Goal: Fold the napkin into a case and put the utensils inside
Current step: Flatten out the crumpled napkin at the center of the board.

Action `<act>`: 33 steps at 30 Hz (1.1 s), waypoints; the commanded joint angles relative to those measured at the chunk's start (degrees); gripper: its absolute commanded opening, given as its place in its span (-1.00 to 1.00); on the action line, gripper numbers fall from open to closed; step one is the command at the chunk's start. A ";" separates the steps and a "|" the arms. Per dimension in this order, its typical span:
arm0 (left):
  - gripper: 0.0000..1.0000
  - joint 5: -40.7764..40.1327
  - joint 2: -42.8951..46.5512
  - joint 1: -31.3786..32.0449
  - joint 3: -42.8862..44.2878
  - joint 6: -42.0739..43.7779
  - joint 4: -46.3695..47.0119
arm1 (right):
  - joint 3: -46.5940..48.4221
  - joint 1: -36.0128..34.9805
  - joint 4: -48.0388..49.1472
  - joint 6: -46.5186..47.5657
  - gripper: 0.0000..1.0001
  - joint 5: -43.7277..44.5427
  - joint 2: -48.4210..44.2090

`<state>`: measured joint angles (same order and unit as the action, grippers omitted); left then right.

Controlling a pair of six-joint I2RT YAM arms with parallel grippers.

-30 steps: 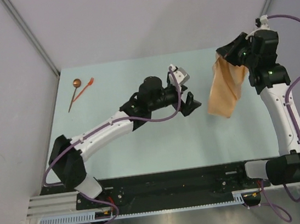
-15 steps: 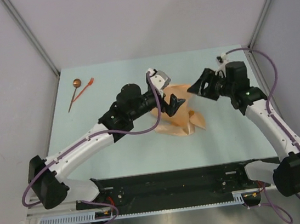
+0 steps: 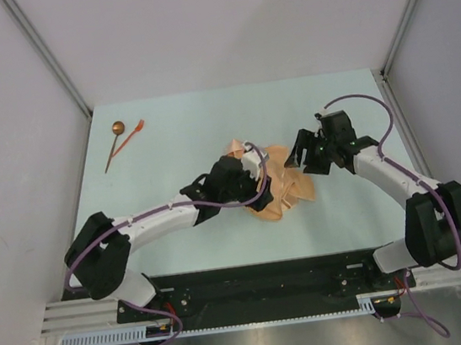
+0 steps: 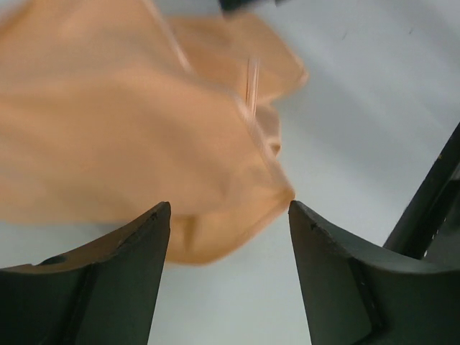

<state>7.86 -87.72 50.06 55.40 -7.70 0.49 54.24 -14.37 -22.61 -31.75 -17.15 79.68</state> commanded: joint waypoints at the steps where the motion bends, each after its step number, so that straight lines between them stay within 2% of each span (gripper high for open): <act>1: 0.43 -1.34 5.89 -0.05 -10.02 -12.84 9.95 | 1.56 -0.75 9.15 -2.00 0.41 0.26 4.95; 2: 0.35 -2.83 6.24 -0.05 -11.00 -15.91 9.53 | 2.18 -0.75 11.16 -1.83 0.38 1.23 8.27; 4: 0.33 -6.79 6.95 -0.14 -12.33 -18.74 6.74 | 5.24 0.48 11.89 -1.39 0.33 1.16 12.58; 5: 0.40 -7.67 6.78 -0.14 -12.24 -22.40 5.24 | 6.31 1.01 12.50 -1.65 0.14 0.11 16.61; 6: 0.52 -9.77 6.60 -0.14 -11.98 -24.09 4.26 | 7.54 1.79 12.68 -1.83 0.07 -2.25 18.91; 8: 0.64 -12.06 5.20 -0.14 -11.19 -28.21 0.84 | 9.99 2.24 13.64 -2.00 0.02 -3.42 21.99; 13: 0.65 -16.38 3.09 -0.40 -10.40 -32.72 0.74 | 12.82 2.68 14.53 -1.91 0.03 -3.16 27.10; 16: 0.66 -18.93 -0.25 -0.75 -7.33 -34.57 -4.52 | 13.79 2.68 15.49 -2.27 0.01 -3.42 29.21; 20: 0.60 -17.35 -5.86 -2.16 -5.48 -35.36 -3.48 | 15.02 2.86 15.93 -2.44 -0.17 -3.60 31.59; 22: 0.44 -16.48 -7.37 -3.21 -4.25 -35.01 -3.48 | 15.20 2.86 15.93 -2.62 -0.24 -3.60 31.68; 23: 0.28 -15.69 -7.72 -3.57 -4.33 -35.10 -3.22 | 15.37 2.94 15.58 -2.44 -0.37 -3.51 31.59; 25: 0.11 -15.42 -7.64 -4.18 -5.03 -34.84 -1.81 | 15.72 2.95 14.18 -1.74 -0.45 -2.55 30.63; 27: -0.12 -16.29 -7.03 -4.71 -5.04 -34.57 -2.07 | 15.90 2.95 13.39 -0.95 -0.66 -1.14 29.84; 28: -0.40 -16.47 -6.59 -4.89 -5.12 -34.31 -2.16 | 16.33 3.12 12.08 -0.77 -0.73 -0.61 29.48; 29: -0.53 -16.64 -6.15 -5.15 -5.12 -34.05 -2.25 | 16.60 3.03 11.28 -0.60 -0.90 0.52 28.44; 30: -0.65 -17.17 -5.54 -5.76 -5.04 -33.87 -2.42 | 16.95 3.03 10.49 0.27 -0.98 0.80 27.90; 31: -0.89 -17.61 -3.96 -6.20 -4.86 -33.35 -2.86 | 17.48 3.03 8.83 0.80 -1.00 1.06 27.38; 32: -1.00 -18.05 -3.16 -6.55 -4.60 -32.99 -3.39 | 19.13 3.12 7.86 1.24 -1.00 1.58 26.33; 33: -1.00 -19.18 -2.11 -7.69 -3.90 -32.99 -3.74 | 20.11 3.38 6.63 1.86 -1.00 2.20 25.79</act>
<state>-8.47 -95.39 44.56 48.88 -41.76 -2.96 69.30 -11.53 -11.90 -32.75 -18.17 110.43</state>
